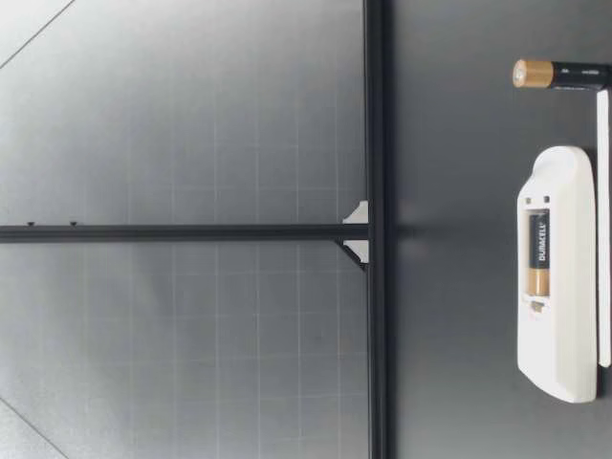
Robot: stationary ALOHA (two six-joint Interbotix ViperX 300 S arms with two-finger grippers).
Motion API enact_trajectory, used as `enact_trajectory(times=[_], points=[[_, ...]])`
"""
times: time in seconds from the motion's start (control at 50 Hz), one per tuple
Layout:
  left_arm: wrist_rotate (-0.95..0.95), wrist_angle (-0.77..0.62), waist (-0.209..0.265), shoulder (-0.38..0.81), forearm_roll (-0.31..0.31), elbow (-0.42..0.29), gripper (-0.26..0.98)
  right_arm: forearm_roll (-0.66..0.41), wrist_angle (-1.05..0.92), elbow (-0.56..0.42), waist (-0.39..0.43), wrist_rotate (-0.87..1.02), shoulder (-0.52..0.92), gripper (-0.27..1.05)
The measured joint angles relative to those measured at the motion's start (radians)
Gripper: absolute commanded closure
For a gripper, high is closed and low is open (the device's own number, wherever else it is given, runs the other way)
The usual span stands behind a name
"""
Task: Place the battery into the slot of the remote controller.
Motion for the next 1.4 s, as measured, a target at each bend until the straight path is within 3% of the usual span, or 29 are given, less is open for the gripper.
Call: enact_trajectory(times=[0.24,0.42,0.98,1.18,1.4], points=[[0.009,-0.061,0.005,0.0,-0.002,0.011,0.86,0.0,-0.078,0.0,-0.002,0.0,0.011,0.94],[0.009,-0.092,0.006,0.0,-0.002,0.038,0.86,0.0,-0.081,-0.026,-0.005,0.006,0.097,0.94],[0.009,-0.114,0.008,0.035,-0.002,0.052,0.86,0.002,0.568,-0.354,-0.029,0.014,0.558,0.92],[0.009,-0.115,0.006,0.038,-0.002,0.052,0.86,0.0,0.681,-0.42,-0.029,0.012,0.666,0.79],[0.003,-0.115,0.008,0.04,-0.002,0.057,0.86,-0.003,0.746,-0.463,-0.029,0.011,0.758,0.46]])
